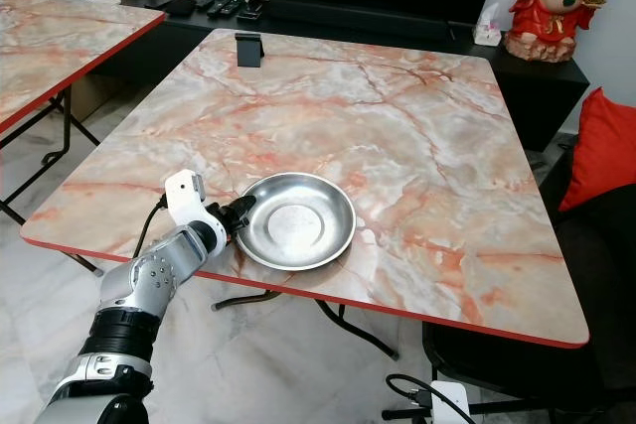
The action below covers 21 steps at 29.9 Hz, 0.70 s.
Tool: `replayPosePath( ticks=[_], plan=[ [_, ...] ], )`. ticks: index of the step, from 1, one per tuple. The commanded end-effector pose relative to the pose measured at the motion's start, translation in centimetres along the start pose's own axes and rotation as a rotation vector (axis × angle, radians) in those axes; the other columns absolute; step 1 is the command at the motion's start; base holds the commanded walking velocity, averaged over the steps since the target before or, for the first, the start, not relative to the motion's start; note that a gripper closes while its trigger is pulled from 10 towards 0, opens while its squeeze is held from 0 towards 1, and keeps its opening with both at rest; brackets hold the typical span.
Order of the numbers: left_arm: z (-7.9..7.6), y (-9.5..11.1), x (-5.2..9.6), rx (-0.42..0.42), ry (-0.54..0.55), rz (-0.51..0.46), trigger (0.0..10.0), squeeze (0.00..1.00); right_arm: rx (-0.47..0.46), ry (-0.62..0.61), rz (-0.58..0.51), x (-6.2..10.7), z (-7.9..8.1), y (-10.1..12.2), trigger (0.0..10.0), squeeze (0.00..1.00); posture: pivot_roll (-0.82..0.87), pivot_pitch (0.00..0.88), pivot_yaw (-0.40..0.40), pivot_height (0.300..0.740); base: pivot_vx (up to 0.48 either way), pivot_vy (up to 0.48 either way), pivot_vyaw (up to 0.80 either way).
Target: Setting the table
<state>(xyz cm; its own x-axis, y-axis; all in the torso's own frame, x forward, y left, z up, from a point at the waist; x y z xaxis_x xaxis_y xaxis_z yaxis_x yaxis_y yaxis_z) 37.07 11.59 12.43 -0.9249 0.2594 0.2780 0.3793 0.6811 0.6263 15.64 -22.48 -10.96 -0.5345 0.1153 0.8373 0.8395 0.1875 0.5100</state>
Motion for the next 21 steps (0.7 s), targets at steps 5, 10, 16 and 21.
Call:
replayPosePath(
  ticks=[5, 10, 16, 21],
  plan=[
    [-2.3, 1.9, 0.1, -0.017, -0.083, -0.062, 10.0, 0.0, 0.005, -0.003, 0.001, 0.0, -0.3, 0.0, 10.0, 0.0, 0.12, 0.0, -0.064, 0.707, 0.0, 0.0, 0.0],
    [-2.2, 1.4, 0.1, -0.026, -0.073, -0.04, 10.0, 0.0, 0.006, -0.002, 0.002, 0.0, -0.3, -0.1, 10.0, 0.0, 0.12, 0.0, -0.063, 0.707, 0.0, 0.0, 0.0],
    [-4.3, 3.1, 0.9, -0.254, -0.176, -0.198, 10.0, 0.0, 0.002, -0.003, 0.001, 0.1, -0.2, -0.2, 10.0, 0.0, 0.13, 0.0, -0.063, 0.707, 0.0, 0.0, 0.0],
    [-5.9, 2.8, 1.6, -0.622, -0.257, -0.277, 10.0, 0.0, -0.026, -0.011, -0.008, 0.1, -0.2, -0.2, 10.0, 0.0, 0.13, 0.0, -0.063, 0.707, 0.0, 0.0, 0.0]
  ],
)
Point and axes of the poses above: a point about 5 cm out from each wrist's last joint towards the gripper, its own x axis pointing back from the gripper into the wrist, its own y axis along the axis of the wrist's last joint, z = x × y, the point moved 2 cm from there along -x, pointing out of the wrist towards the gripper, and after that the axes turned 15 degrees about x, right-handed, at the moved point
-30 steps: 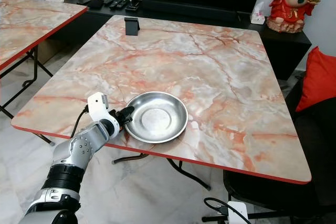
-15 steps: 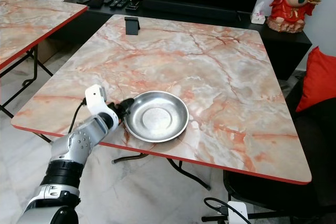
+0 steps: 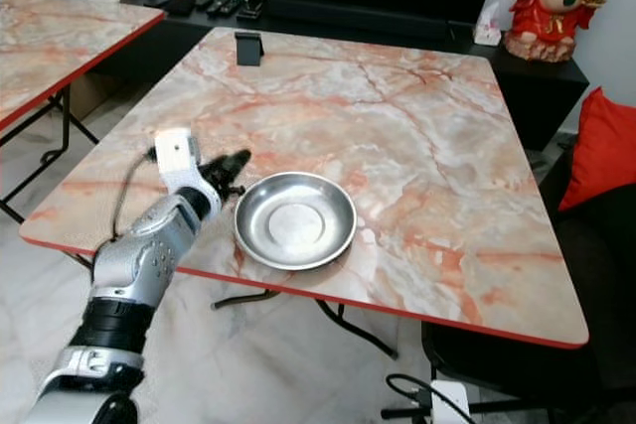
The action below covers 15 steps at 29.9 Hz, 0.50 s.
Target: Setting the table
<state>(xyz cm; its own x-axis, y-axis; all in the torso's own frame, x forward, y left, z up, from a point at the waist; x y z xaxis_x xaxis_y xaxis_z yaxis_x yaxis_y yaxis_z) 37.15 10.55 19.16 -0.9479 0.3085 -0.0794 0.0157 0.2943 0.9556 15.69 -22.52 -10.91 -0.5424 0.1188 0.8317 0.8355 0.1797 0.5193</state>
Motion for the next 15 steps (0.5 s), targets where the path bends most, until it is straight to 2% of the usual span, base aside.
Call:
replayPosePath(
  ticks=[1, 2, 6, 8, 10, 15],
  plan=[
    [-1.0, -0.6, 0.4, -0.113, -0.063, -0.007, 10.0, 0.0, -0.03, -0.011, -0.006, 0.1, -0.2, -0.3, 10.0, 0.0, 0.12, 0.0, -0.06, 0.707, 0.0, 0.0, 0.0],
    [-1.5, -1.1, 0.9, -0.18, -0.105, -0.019, 10.0, 0.0, -0.047, -0.02, -0.016, 0.1, -0.2, -0.2, 10.0, 0.0, 0.12, 0.0, -0.059, 0.707, 0.0, 0.0, 0.0],
    [-0.9, -1.5, 1.4, -0.184, -0.075, -0.043, 10.0, 0.0, -0.043, -0.034, -0.019, 0.2, -0.3, -0.3, 10.0, 0.0, 0.11, 0.0, -0.057, 0.707, 0.0, 0.0, 0.0],
    [-0.1, -1.7, 1.8, -0.258, -0.054, -0.047, 10.0, 0.0, -0.058, -0.053, -0.022, 0.2, -0.4, -0.3, 10.0, 0.0, 0.11, 0.0, -0.058, 0.707, 0.0, 0.0, 0.0],
    [0.7, -1.6, 2.0, -0.24, -0.01, -0.056, 10.0, 0.0, -0.059, -0.06, -0.025, 0.2, -0.4, -0.3, 10.0, 0.0, 0.11, 0.0, -0.06, 0.707, 0.0, 0.0, 0.0],
    [1.5, -1.6, 2.0, -0.225, 0.029, -0.064, 10.0, 0.0, -0.062, -0.064, -0.024, 0.2, -0.4, -0.2, 10.0, 0.0, 0.12, 0.0, -0.058, 0.707, 0.0, 0.0, 0.0]
  ],
)
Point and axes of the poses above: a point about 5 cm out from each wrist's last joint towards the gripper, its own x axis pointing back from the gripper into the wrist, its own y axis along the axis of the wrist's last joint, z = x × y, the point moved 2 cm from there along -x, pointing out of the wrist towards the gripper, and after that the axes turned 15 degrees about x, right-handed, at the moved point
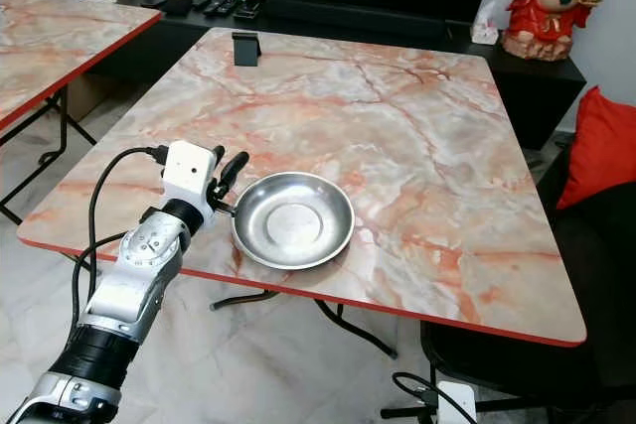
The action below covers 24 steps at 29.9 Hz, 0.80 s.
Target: Setting the table
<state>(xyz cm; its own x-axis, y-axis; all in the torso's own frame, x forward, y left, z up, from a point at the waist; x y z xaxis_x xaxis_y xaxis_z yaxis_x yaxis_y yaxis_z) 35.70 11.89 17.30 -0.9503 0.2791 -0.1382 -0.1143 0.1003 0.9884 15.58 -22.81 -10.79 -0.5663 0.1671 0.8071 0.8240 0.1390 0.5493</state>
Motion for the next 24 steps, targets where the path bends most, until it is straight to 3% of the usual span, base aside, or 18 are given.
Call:
replayPosePath(
  ticks=[1, 8, 13, 24],
  plan=[
    [0.26, -0.27, -0.05, 0.023, 0.021, -0.005, 10.0, 0.0, -0.021, -0.012, 0.0, 0.04, -0.11, -0.11, 10.0, 0.0, 0.11, 0.0, -0.055, 0.707, 0.0, 0.266, 0.0],
    [0.26, -0.17, -0.31, 0.041, 0.035, -0.012, 10.0, 0.0, -0.046, -0.015, 0.003, 0.03, -0.05, -0.11, 10.0, 0.0, 0.11, 0.0, -0.052, 0.707, 0.0, 0.311, 0.0],
    [-0.09, -0.22, -0.44, 0.029, 0.018, -0.011, 10.0, 0.0, -0.043, -0.006, 0.013, 0.0, 0.03, -0.17, 10.0, 0.0, 0.11, 0.0, -0.053, 0.707, 0.0, 0.33, -0.64],
    [-0.15, -0.17, -0.46, 0.028, 0.022, -0.014, 10.0, 0.0, -0.037, -0.014, -0.007, 0.02, -0.08, 0.02, 10.0, 0.0, 0.12, 0.0, -0.057, 0.707, 0.0, 0.343, 0.0]
  ],
)
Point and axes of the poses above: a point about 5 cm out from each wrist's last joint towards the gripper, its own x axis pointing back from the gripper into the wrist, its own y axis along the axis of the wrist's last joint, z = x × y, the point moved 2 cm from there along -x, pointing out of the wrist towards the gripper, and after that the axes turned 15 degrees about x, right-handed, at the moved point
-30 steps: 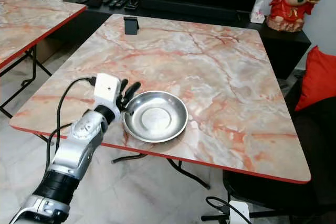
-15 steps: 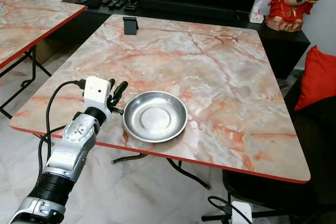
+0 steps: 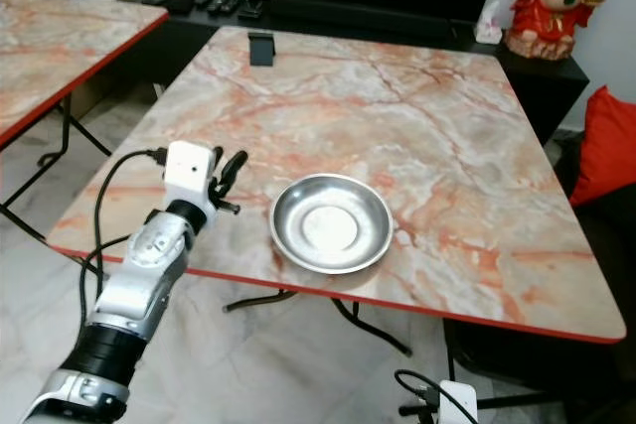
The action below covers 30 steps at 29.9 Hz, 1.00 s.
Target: Setting the table
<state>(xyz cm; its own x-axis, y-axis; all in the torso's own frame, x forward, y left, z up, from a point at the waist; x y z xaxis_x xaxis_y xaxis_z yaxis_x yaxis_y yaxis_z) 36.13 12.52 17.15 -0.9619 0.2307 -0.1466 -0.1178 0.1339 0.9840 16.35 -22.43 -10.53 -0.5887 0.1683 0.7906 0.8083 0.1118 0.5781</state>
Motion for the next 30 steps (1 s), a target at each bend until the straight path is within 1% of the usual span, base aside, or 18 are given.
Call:
replayPosePath(
  ticks=[1, 17, 30],
  plan=[
    [-0.9, -0.06, -0.21, -0.003, -0.026, -0.002, 10.0, 0.0, -0.003, -0.008, 0.02, 0.21, -0.41, -0.79, 10.0, 0.0, 0.12, 0.0, -0.057, 0.707, 0.0, 0.337, 0.0],
    [-1.01, 0.31, -0.41, 0.004, -0.022, -0.009, 10.0, 0.0, 0.009, 0.003, 0.022, 0.2, -0.35, -0.8, 10.0, 0.0, 0.12, 0.0, -0.056, 0.707, 0.0, 0.34, 0.0],
    [-1.33, -0.03, -0.19, 0.008, -0.031, 0.003, 10.0, 0.0, 0.02, 0.023, 0.026, 0.19, -0.15, -0.83, 10.0, 0.0, 0.12, 0.0, -0.053, 0.707, 0.0, 0.34, 0.0]
  ],
)
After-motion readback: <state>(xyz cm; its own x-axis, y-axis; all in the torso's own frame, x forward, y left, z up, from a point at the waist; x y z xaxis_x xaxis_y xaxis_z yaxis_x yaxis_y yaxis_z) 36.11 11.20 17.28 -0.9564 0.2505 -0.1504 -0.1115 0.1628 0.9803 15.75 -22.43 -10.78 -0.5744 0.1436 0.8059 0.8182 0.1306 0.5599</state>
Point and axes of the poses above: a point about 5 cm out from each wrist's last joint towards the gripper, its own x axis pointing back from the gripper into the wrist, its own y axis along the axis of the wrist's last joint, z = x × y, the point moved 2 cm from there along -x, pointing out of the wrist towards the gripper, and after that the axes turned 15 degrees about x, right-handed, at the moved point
